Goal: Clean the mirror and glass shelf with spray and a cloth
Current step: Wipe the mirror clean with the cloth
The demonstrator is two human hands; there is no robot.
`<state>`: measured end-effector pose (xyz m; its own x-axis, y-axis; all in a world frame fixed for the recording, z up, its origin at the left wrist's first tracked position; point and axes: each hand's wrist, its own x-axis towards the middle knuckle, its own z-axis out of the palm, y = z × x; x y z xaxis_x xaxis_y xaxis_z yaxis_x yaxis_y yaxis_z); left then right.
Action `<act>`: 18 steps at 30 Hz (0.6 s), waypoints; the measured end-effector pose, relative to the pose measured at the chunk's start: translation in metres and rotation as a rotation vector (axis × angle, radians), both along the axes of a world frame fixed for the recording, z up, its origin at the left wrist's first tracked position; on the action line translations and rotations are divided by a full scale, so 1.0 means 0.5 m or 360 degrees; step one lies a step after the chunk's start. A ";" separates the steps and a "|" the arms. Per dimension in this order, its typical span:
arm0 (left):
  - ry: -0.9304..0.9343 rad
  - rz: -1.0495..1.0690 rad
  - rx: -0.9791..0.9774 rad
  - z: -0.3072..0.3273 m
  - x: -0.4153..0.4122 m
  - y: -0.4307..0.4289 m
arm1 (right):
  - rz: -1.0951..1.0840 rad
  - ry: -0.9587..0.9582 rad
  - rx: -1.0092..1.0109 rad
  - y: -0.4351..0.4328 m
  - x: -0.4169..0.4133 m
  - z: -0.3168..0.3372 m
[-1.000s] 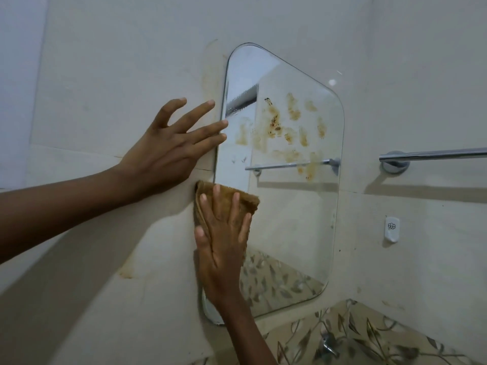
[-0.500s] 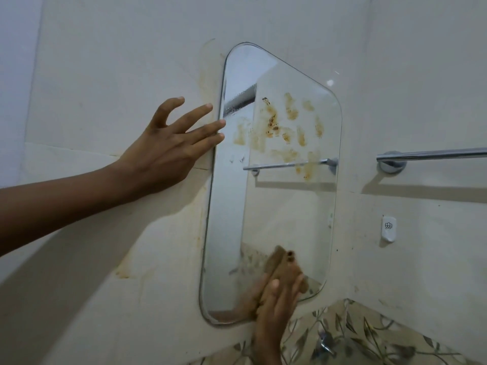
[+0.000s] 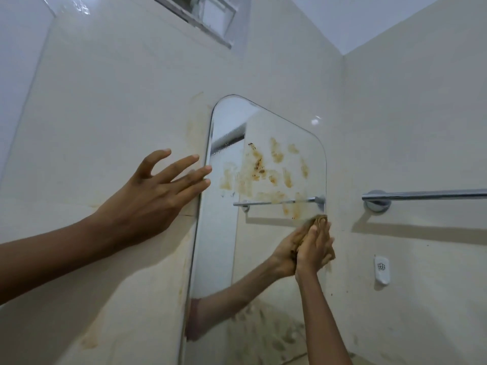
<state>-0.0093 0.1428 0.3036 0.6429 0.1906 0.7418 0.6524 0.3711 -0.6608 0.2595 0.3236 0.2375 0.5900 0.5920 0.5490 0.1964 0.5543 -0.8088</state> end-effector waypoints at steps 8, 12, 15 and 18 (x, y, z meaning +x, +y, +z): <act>0.0004 0.0054 0.0022 -0.001 0.006 -0.007 | 0.0115 -0.0385 0.0313 -0.054 -0.096 0.171; -0.0012 0.0041 0.0063 -0.001 0.006 -0.012 | 0.0141 -0.0616 0.0603 -0.125 -0.180 0.198; -0.0108 -0.0098 0.0077 0.002 0.011 -0.019 | 0.0218 -0.0803 0.0769 -0.172 -0.232 0.204; -0.0251 -0.0304 0.0058 0.005 0.015 -0.025 | 0.0280 -0.0945 0.0879 -0.209 -0.272 0.189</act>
